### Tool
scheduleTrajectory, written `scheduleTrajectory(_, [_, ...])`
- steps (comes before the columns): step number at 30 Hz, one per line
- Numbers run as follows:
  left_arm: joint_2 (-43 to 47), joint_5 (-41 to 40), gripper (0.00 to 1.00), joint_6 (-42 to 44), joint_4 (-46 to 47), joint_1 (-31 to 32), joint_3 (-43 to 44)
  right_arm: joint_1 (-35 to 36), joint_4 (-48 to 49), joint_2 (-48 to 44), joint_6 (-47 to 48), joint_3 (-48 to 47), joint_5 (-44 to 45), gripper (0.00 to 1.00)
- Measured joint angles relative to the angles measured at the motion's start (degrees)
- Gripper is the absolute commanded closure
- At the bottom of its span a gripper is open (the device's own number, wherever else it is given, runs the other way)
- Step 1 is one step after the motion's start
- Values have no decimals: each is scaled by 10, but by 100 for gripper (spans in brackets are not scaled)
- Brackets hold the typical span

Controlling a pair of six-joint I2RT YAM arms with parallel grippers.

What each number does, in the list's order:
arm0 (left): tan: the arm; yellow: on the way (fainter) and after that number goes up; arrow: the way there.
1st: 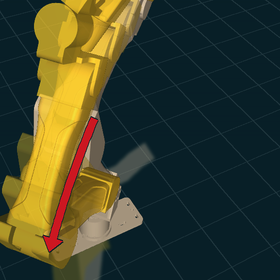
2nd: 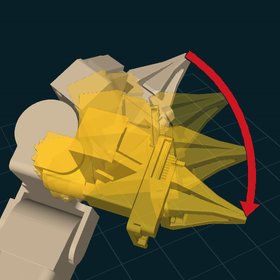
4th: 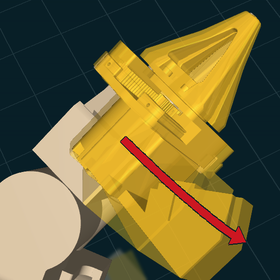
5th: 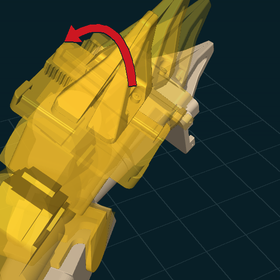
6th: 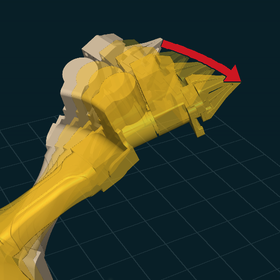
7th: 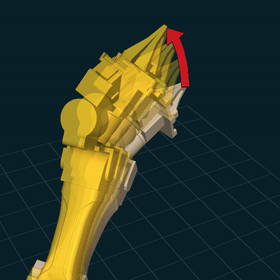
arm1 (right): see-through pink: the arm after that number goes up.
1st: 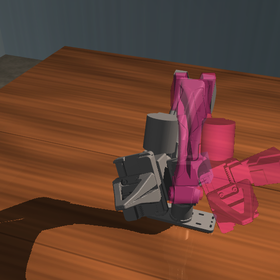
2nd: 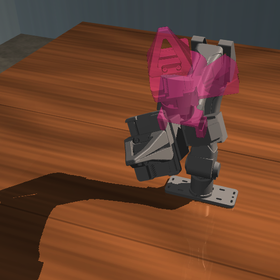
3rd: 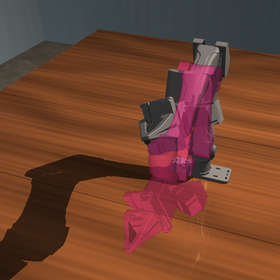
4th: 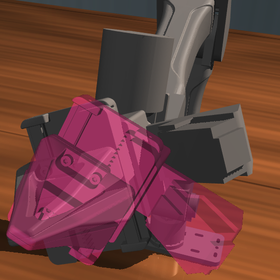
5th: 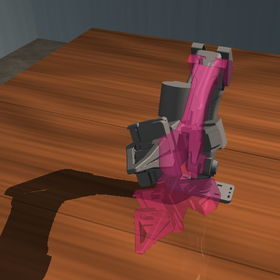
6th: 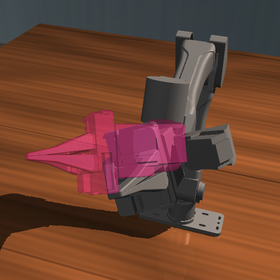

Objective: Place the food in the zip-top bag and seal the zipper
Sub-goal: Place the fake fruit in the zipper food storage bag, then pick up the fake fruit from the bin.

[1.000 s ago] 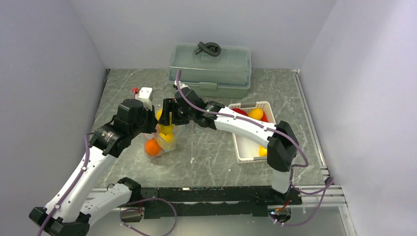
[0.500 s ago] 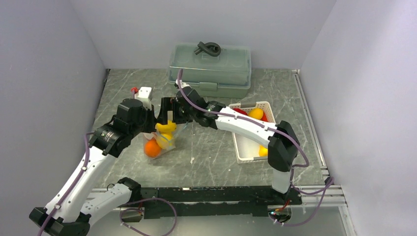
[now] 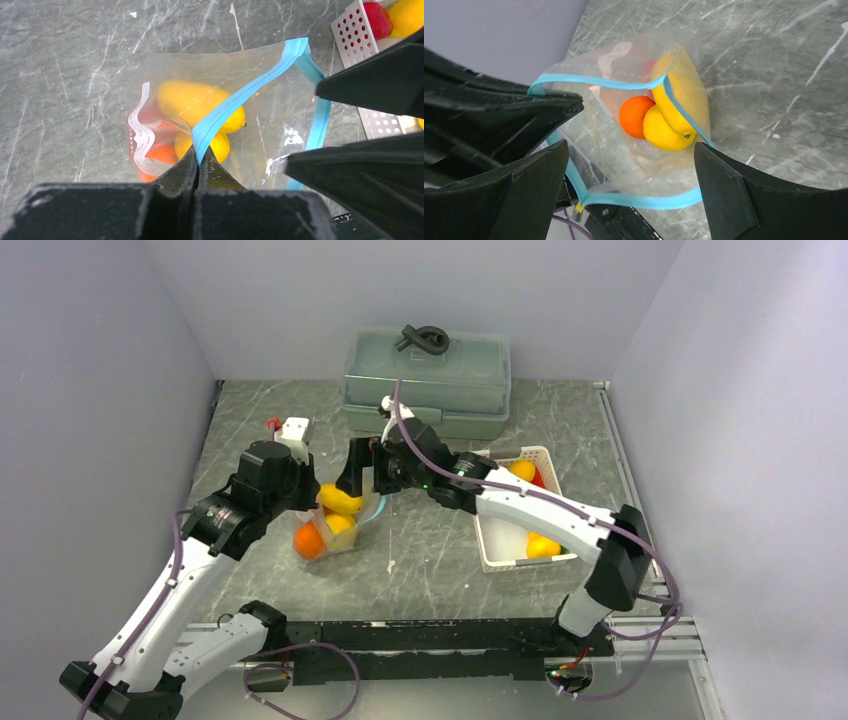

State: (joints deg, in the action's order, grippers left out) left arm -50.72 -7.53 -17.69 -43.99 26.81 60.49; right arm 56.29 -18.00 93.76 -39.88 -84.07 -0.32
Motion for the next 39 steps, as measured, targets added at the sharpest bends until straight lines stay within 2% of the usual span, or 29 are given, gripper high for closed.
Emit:
scheduleTrajectory(12, [0,0,100,0,0,0,-1,-5,-69,-139,50,60,101,0])
scheduleTrajectory(25, [-1,0,100,0,0,0,-2,-47,-234,-230,65,119,257,0])
scheduleTrajectory(32, [-1,0,100,0,0,0,-2,-95,-306,-284,47,178,290,0])
scheduleTrajectory(39, [-1,2,100,0,0,0,-2,-136,-350,-299,28,222,309,0])
